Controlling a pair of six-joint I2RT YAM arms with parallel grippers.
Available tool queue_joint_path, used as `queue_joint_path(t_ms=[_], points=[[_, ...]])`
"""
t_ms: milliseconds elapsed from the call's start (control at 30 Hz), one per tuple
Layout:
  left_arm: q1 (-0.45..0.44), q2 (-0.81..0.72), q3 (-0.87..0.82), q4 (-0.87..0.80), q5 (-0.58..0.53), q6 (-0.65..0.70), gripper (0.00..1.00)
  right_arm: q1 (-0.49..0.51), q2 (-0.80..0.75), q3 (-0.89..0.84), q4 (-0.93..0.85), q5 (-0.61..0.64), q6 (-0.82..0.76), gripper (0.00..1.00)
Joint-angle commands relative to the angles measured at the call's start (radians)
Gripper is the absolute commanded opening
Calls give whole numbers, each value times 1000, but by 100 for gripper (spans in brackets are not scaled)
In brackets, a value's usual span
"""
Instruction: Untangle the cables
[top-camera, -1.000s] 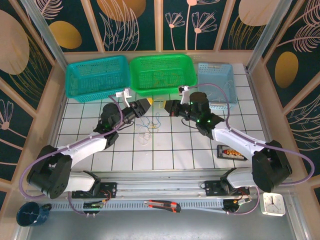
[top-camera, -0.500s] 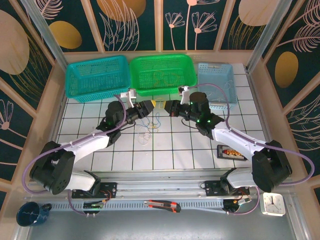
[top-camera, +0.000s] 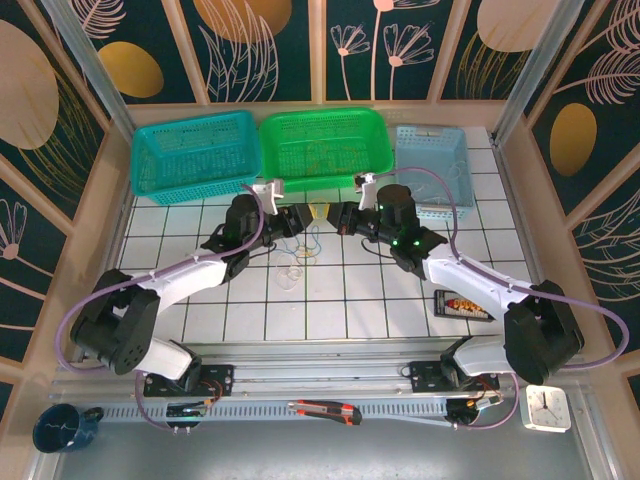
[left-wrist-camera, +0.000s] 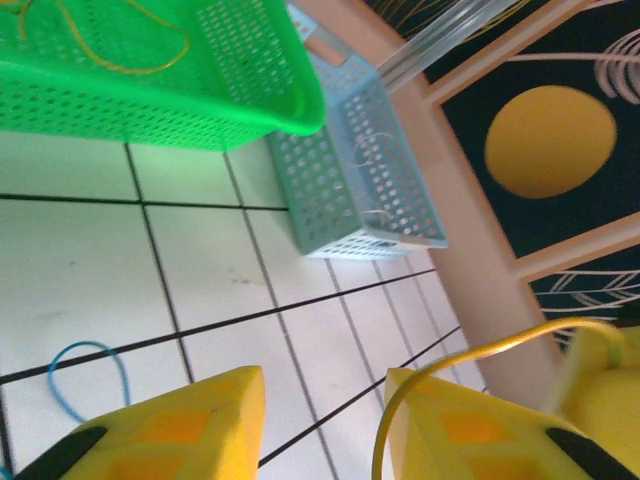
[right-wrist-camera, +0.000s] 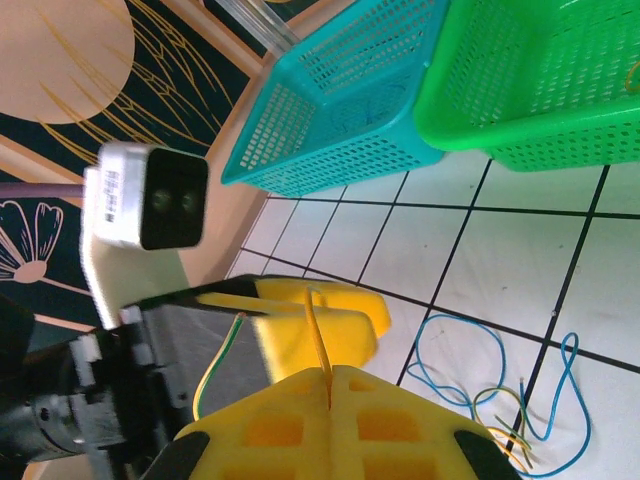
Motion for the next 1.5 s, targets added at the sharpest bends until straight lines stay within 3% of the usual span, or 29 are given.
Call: queue_joint_path(t_ms=[0, 800, 1033, 1167, 1467], points=[[-3, 9, 13, -68, -35, 69, 35, 7, -28, 41, 8, -5, -9, 0], [-4, 48, 16, -41, -63, 118, 35, 48, -47, 46, 43, -37, 47, 0], [-4, 49, 6, -14, -54, 125, 18, 51, -52, 47, 38, -27, 43, 0], [-4, 43, 0, -14, -63, 136, 1, 45, -60, 51, 17, -15, 26, 0], [-4, -59, 47, -89, -140, 198, 0, 32, -49, 17, -19, 8, -11, 0]])
